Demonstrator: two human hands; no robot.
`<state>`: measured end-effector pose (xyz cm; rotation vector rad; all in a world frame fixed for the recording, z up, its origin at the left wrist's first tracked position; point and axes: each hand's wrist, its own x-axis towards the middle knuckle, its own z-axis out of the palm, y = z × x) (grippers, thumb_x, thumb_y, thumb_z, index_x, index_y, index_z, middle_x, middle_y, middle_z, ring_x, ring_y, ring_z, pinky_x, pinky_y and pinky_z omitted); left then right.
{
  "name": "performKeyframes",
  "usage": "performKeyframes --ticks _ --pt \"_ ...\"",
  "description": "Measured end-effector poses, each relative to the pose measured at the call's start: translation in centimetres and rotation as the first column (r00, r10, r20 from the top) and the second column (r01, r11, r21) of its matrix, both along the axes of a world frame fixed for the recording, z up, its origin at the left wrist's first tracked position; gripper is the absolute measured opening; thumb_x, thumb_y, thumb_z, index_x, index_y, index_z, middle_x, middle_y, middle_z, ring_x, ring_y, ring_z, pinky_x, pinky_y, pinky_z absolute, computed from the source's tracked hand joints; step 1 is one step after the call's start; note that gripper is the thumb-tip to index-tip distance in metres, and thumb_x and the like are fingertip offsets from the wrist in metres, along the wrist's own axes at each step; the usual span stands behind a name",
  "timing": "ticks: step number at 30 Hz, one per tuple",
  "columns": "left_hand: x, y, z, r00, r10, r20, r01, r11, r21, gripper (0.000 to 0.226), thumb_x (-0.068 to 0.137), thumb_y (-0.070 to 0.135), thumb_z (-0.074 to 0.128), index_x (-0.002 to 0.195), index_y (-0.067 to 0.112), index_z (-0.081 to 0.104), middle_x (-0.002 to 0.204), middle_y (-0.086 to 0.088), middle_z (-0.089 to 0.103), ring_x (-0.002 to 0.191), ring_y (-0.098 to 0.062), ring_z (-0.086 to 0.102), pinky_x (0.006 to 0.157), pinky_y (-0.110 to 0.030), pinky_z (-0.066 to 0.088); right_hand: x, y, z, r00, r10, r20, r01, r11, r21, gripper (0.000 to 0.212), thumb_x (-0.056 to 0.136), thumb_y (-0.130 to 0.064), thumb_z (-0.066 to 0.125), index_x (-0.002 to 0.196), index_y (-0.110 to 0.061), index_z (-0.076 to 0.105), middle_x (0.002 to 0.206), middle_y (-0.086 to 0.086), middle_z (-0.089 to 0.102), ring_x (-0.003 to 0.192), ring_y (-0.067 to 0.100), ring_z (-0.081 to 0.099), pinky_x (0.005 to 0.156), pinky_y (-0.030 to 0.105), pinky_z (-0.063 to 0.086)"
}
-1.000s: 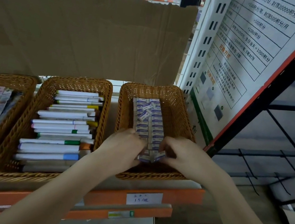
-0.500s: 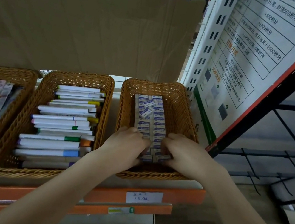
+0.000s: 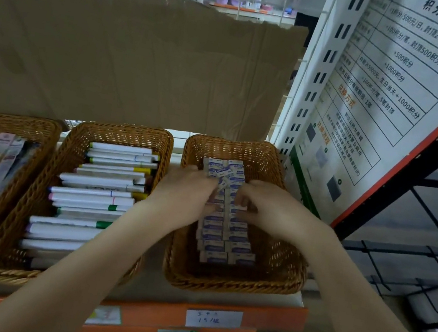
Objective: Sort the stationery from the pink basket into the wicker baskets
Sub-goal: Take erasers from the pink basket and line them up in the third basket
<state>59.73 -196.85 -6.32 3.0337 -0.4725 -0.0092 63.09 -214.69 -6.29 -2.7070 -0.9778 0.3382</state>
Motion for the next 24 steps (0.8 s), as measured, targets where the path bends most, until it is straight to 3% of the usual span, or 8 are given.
performKeyframes --ticks 5,8,13,17,21,24 --pt "3.2 -0.6 -0.9 0.99 0.139 0.029 -0.141 0.988 0.059 0.034 0.091 0.048 0.053 0.104 0.016 0.059 0.106 -0.005 0.06 0.103 -0.024 0.049 0.081 -0.034 0.039 4.7 2.1 -1.0 0.991 -0.07 0.116 0.059 0.994 0.093 0.027 0.091 -0.02 0.058 0.117 -0.013 0.057 0.117 0.005 0.053 0.112 0.019 0.047 0.09 0.03 0.04" --pt "4.2 -1.1 -1.9 0.986 0.167 0.017 -0.168 0.98 0.11 0.039 0.091 0.049 0.05 0.106 0.015 0.06 0.109 -0.007 0.06 0.105 -0.025 0.049 0.086 -0.035 0.038 6.7 2.8 -1.9 0.981 -0.113 0.157 0.103 0.992 0.072 0.032 0.09 -0.015 0.057 0.122 -0.012 0.056 0.125 0.007 0.051 0.118 0.022 0.044 0.098 0.035 0.04" --pt "4.7 -1.0 -2.7 0.986 0.159 0.047 -0.164 0.98 0.111 0.034 0.09 0.044 0.052 0.107 0.015 0.059 0.11 -0.007 0.061 0.105 -0.025 0.05 0.087 -0.035 0.034 8.1 3.1 -3.1 0.989 -0.081 0.123 0.076 0.996 0.041 0.026 0.091 -0.015 0.055 0.117 -0.01 0.059 0.119 0.009 0.052 0.114 0.023 0.045 0.093 0.036 0.042" --pt "4.5 -0.5 -2.2 0.988 0.152 0.01 -0.151 0.986 -0.066 0.027 0.088 0.038 0.058 0.105 0.017 0.057 0.107 -0.004 0.061 0.102 -0.023 0.051 0.078 -0.032 0.036 8.1 2.7 -2.8 0.992 -0.107 0.07 0.098 0.987 0.129 0.021 0.09 -0.019 0.059 0.11 -0.012 0.059 0.114 0.005 0.055 0.101 0.013 0.046 0.081 0.023 0.037" --pt "3.9 0.2 -1.2 0.986 0.119 -0.118 -0.15 0.94 -0.307 0.023 0.083 0.023 0.067 0.101 0.02 0.053 0.097 0.004 0.055 0.091 -0.013 0.05 0.066 -0.026 0.037 6.9 1.6 -1.7 0.98 -0.129 -0.148 0.176 0.915 0.364 0.023 0.084 -0.018 0.069 0.105 -0.017 0.06 0.105 -0.002 0.061 0.094 0.008 0.053 0.07 0.012 0.039" --pt "3.5 0.5 -0.3 0.969 0.063 -0.237 -0.17 0.87 -0.462 0.025 0.082 0.023 0.07 0.098 0.025 0.052 0.087 0.014 0.05 0.079 -0.002 0.049 0.061 -0.018 0.037 5.5 0.9 -0.9 0.946 -0.147 -0.29 0.276 0.835 0.475 0.023 0.08 -0.015 0.073 0.1 -0.02 0.062 0.098 -0.003 0.062 0.091 0.009 0.057 0.075 0.019 0.044"
